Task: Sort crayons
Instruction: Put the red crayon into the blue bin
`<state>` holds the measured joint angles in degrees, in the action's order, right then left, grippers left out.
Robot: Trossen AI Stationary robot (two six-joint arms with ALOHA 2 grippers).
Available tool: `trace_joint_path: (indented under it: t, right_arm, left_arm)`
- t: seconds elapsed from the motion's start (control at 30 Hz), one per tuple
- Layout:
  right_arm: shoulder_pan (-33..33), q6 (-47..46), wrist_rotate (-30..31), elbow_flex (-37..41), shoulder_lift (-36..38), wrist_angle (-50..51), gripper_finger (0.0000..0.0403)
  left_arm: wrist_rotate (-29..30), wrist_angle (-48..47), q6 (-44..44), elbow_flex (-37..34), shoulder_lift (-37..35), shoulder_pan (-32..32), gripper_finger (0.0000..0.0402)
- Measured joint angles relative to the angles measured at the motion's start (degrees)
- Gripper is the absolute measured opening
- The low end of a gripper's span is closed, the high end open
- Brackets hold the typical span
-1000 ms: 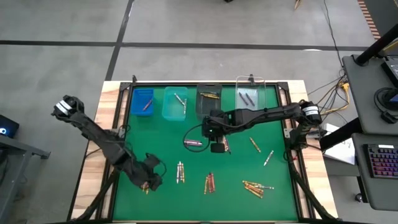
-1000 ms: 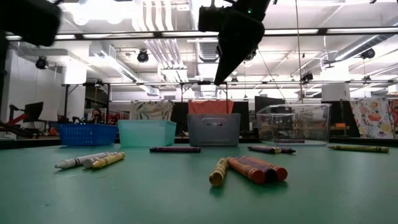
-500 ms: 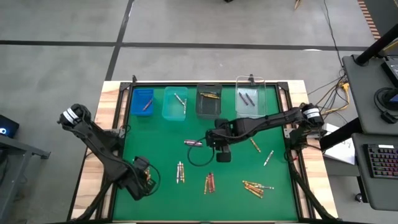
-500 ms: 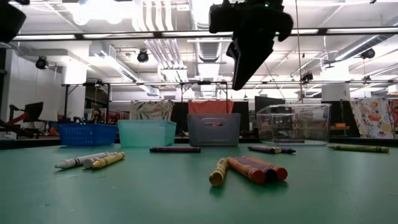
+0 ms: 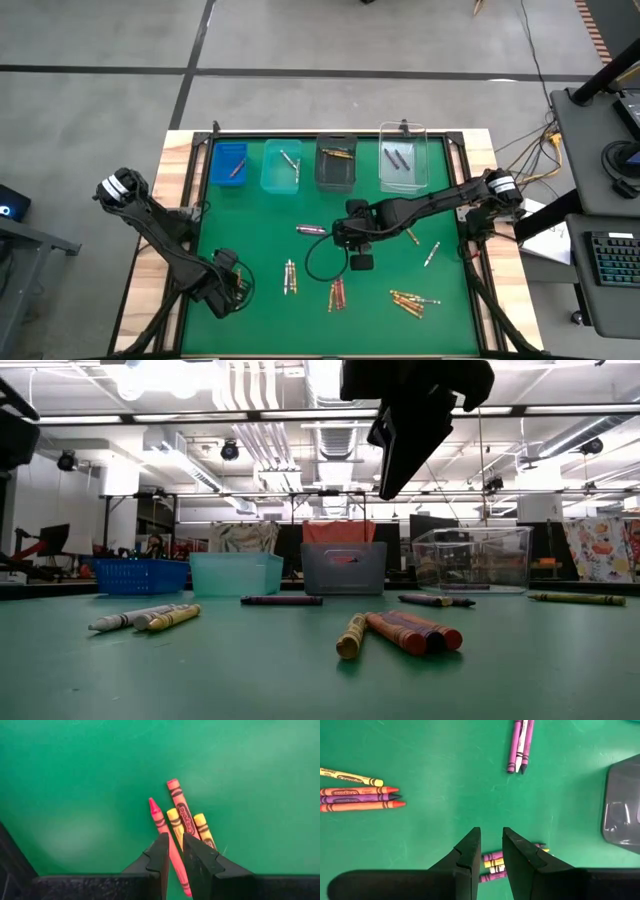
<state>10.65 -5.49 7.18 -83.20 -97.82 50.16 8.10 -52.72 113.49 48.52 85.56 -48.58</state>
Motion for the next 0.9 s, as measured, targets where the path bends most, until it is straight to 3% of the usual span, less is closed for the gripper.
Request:
trace_joint_path:
  t: [0.37,0.9]
  right_arm:
    - [0.00,-0.95,0.02,0.02,-0.02,-0.48,0.0068]
    - [0.00,-0.95,0.00,0.02,-0.04,-1.24,0.0068]
  left_arm:
    - [1.90,2.24,0.20,-3.07,0.00,0.00,0.0041]
    - [1.85,5.28,0.59,-4.34,0.00,-0.02,0.0150]
